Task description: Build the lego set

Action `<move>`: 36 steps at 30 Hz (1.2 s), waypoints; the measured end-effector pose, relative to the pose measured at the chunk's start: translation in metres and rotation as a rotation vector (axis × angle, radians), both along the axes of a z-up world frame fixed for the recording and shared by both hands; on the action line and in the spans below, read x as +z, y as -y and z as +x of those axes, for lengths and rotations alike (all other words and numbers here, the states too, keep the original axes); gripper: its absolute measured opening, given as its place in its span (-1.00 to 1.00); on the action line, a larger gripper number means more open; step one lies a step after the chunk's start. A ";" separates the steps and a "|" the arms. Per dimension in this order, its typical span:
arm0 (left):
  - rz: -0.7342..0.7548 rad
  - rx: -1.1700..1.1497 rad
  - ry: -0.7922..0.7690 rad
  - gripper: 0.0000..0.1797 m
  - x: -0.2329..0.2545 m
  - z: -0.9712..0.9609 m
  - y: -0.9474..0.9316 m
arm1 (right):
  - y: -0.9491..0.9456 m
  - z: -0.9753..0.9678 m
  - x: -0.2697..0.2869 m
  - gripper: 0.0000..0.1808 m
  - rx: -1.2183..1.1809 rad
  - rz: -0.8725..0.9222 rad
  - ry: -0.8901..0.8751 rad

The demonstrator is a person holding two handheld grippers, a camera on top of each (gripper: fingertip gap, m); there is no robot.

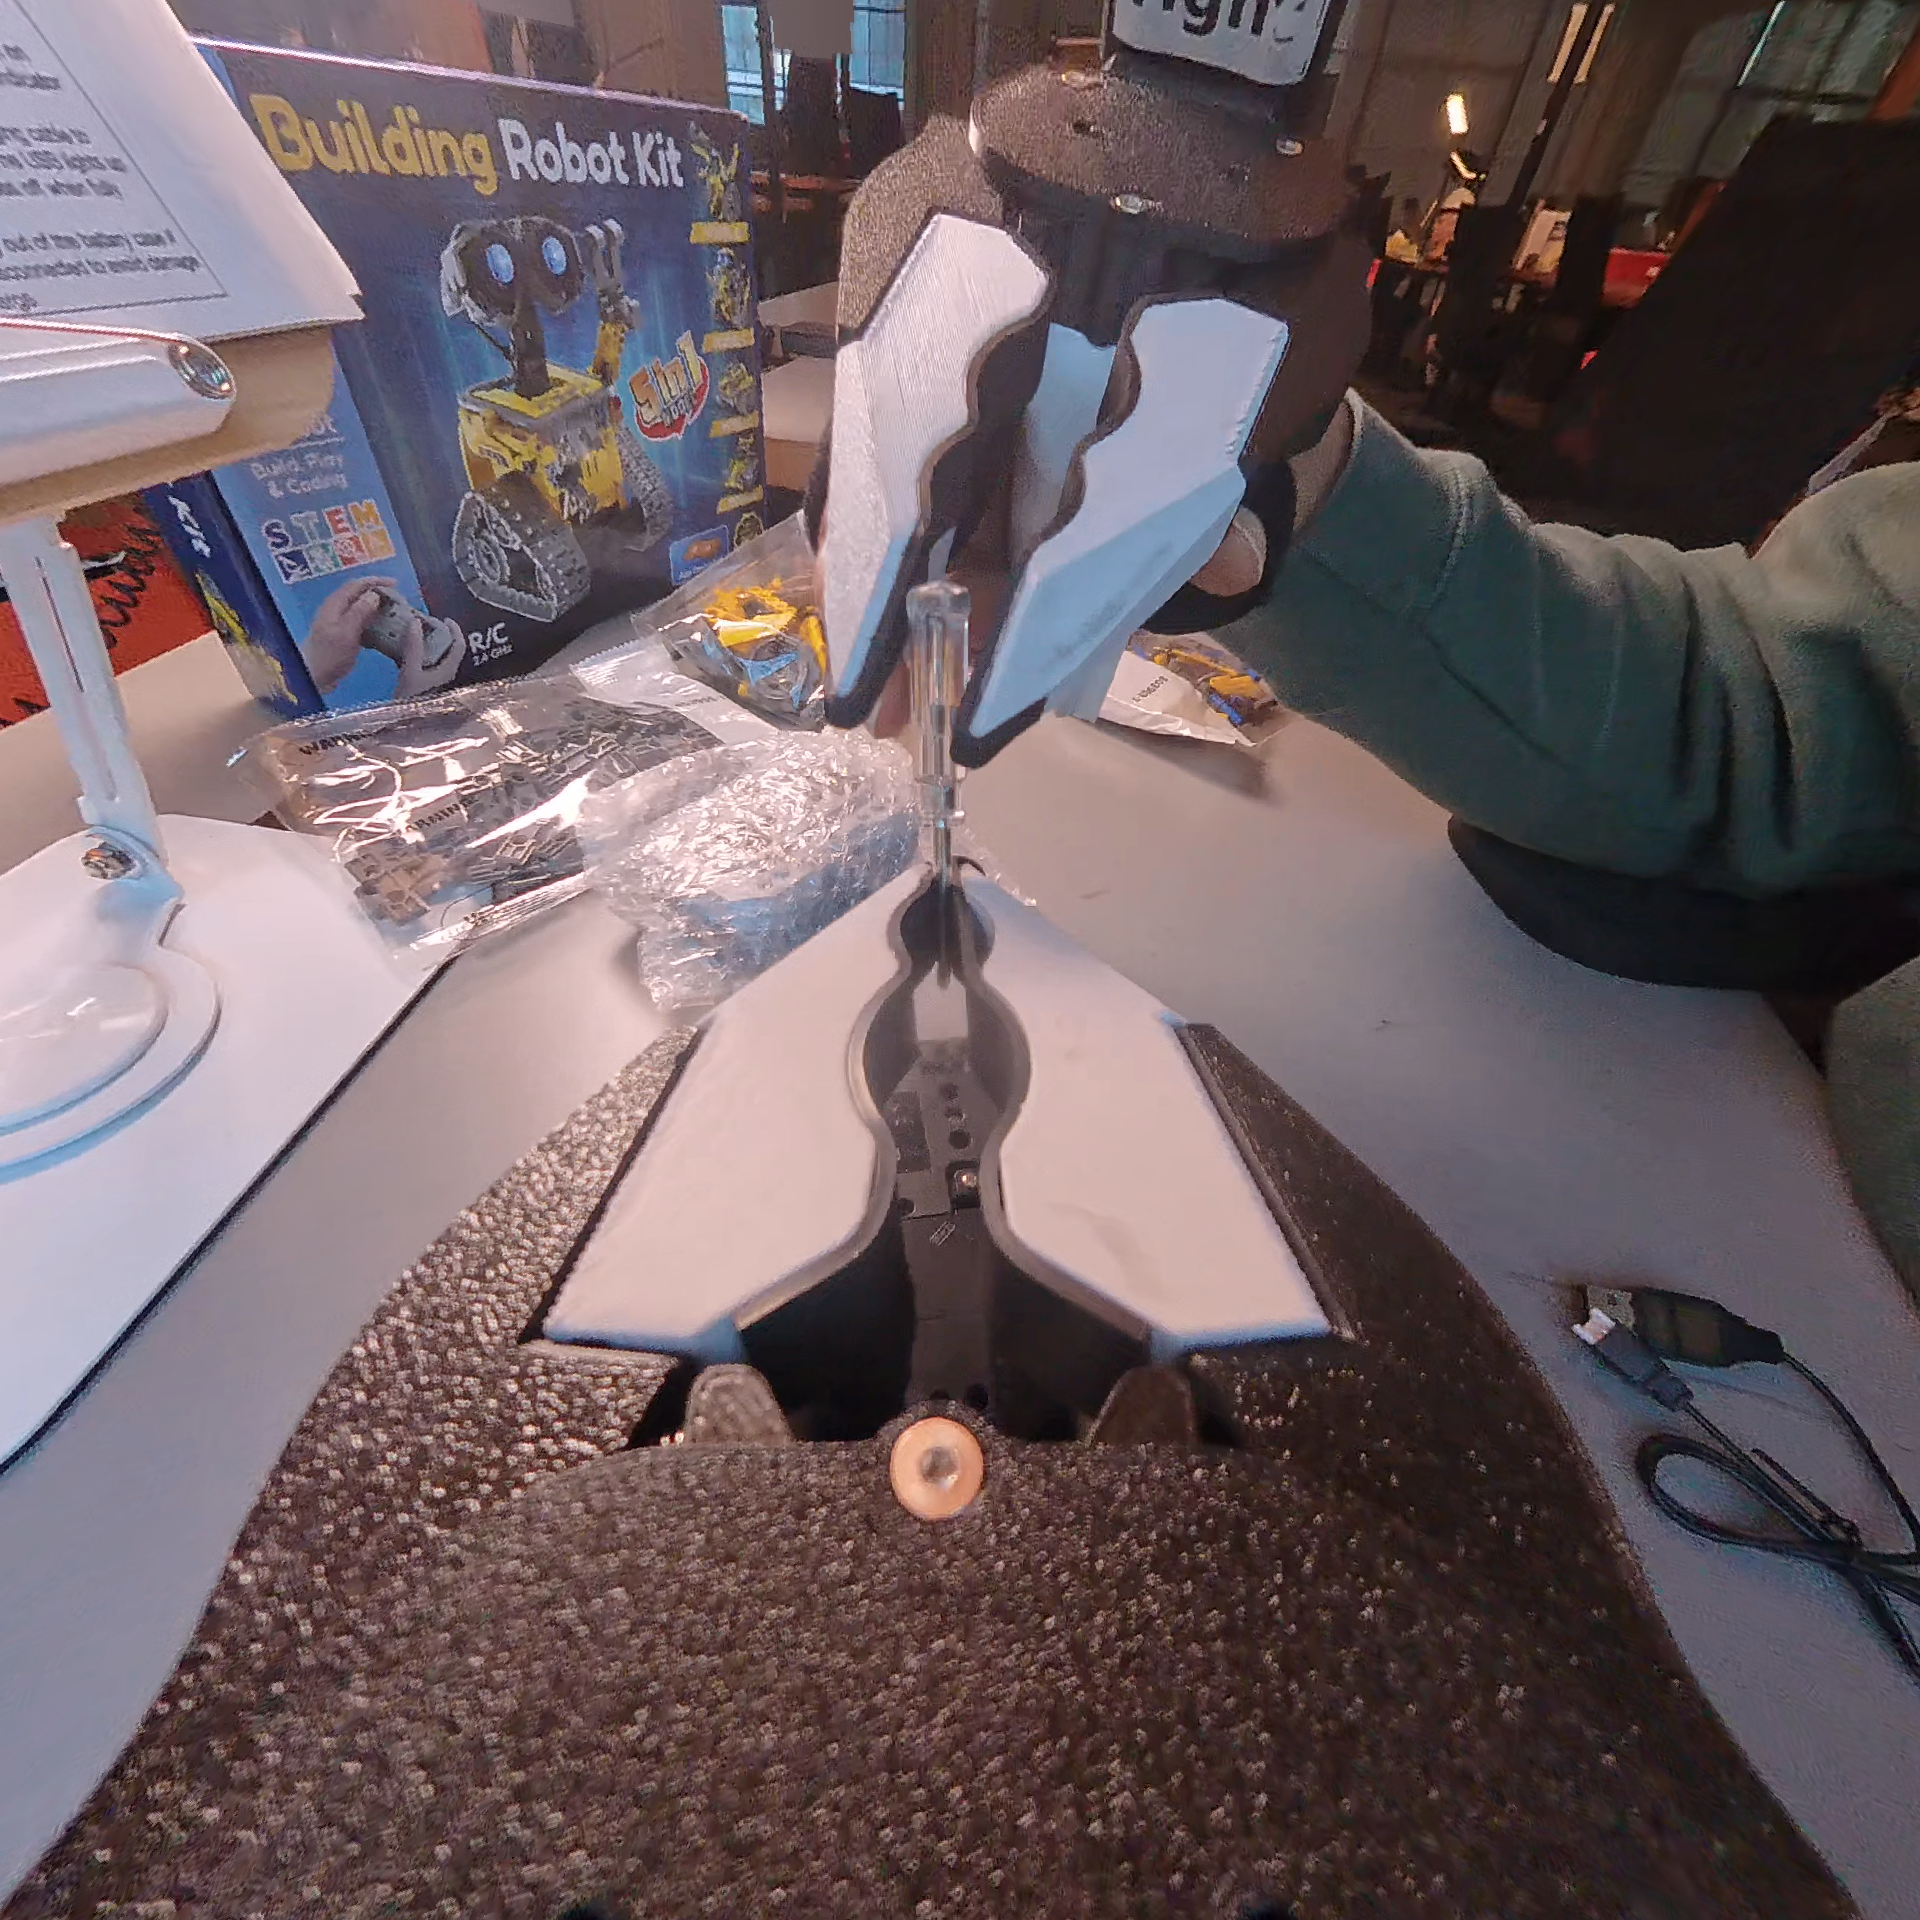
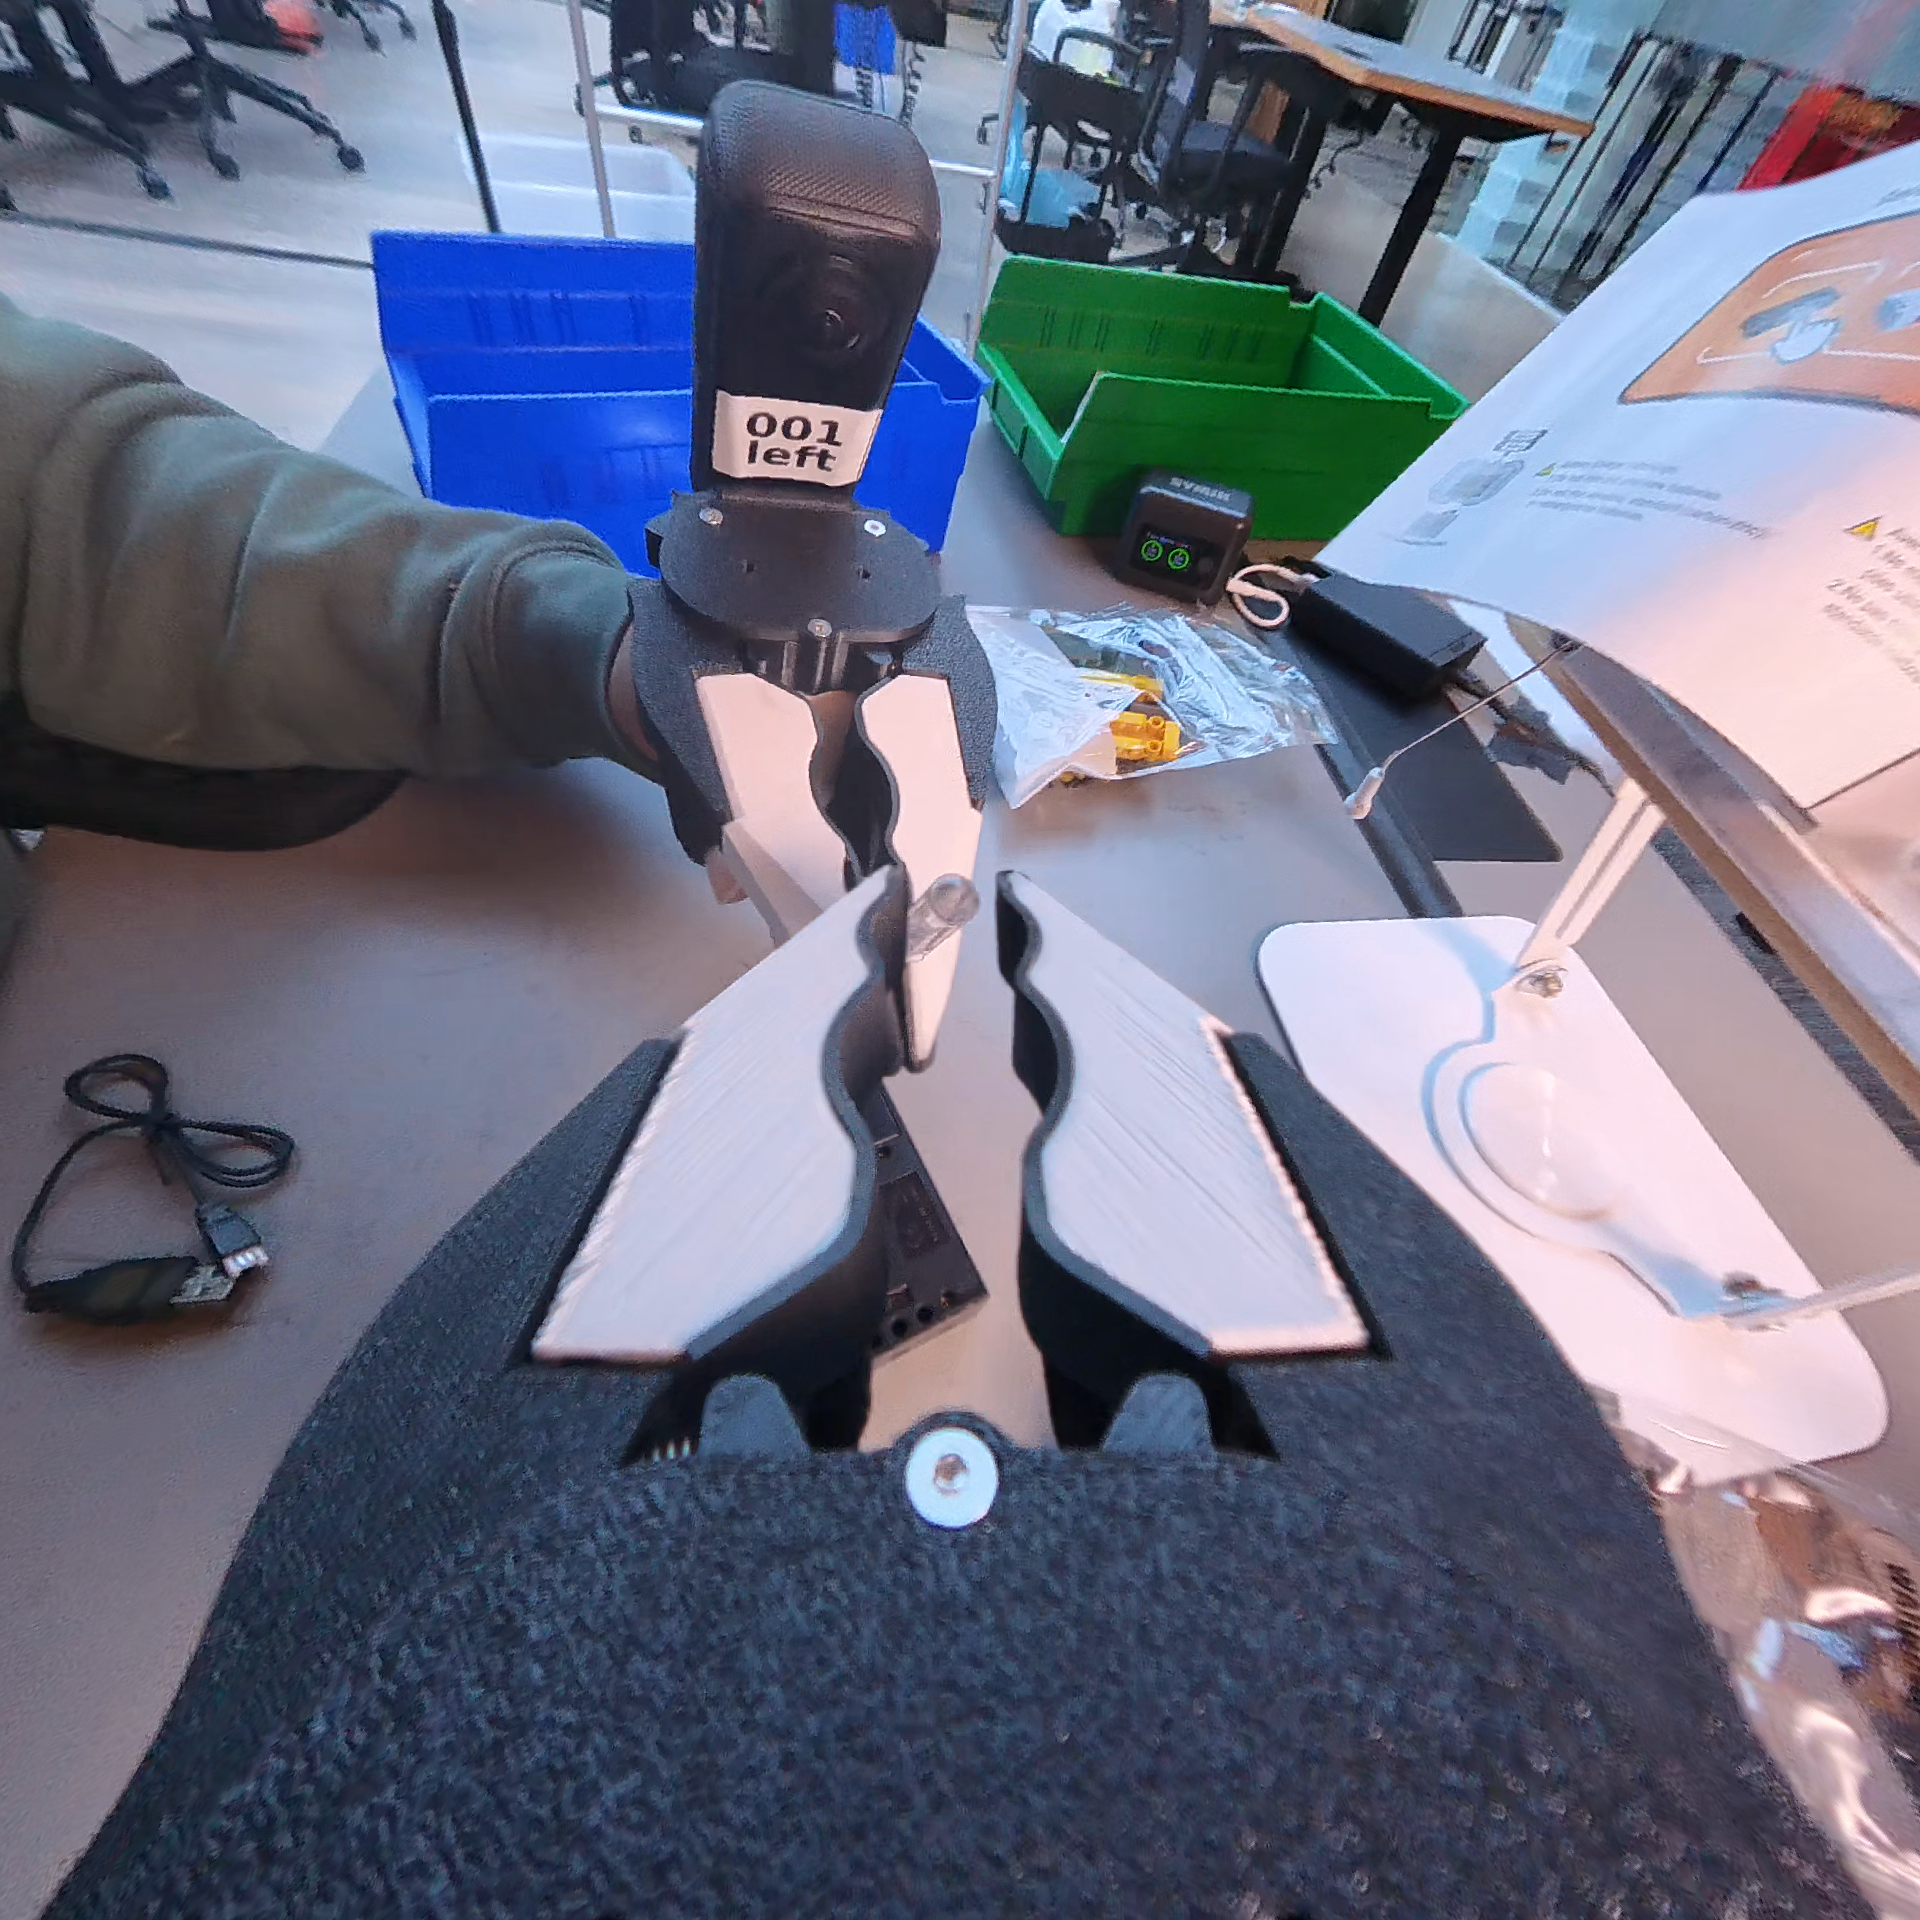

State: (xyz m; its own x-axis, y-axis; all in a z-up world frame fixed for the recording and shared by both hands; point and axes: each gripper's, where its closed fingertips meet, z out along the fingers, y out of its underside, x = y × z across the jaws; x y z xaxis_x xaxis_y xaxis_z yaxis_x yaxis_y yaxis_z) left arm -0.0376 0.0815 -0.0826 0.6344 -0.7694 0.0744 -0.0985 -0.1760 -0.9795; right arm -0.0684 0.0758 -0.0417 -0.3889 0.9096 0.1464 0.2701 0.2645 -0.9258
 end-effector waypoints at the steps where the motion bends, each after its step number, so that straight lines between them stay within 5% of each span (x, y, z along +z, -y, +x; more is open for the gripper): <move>1: 0.000 0.012 0.001 -1.00 -0.001 -0.002 -0.002 | 0.001 -0.003 -0.002 -0.87 -0.002 -0.014 0.002; 10: -0.095 -0.104 -0.123 -0.80 -0.026 -0.011 0.015 | 0.007 0.009 -0.050 -0.93 0.070 0.051 0.217; 16: -0.140 -0.112 -0.176 -0.83 -0.044 -0.011 0.016 | 0.011 0.015 -0.086 -0.93 0.108 0.051 0.355; 36: -0.176 -0.139 -0.226 -0.94 -0.064 0.003 0.016 | 0.012 0.020 -0.094 -0.93 0.092 0.074 0.430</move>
State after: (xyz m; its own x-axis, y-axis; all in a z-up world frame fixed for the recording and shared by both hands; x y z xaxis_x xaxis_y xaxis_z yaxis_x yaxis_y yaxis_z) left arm -0.0348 0.0655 -0.1471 0.5394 -0.8379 0.0833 -0.3449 -0.3101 -0.8859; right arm -0.0480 0.0637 -0.1360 -0.5077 0.8614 0.0171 0.5988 0.3670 -0.7118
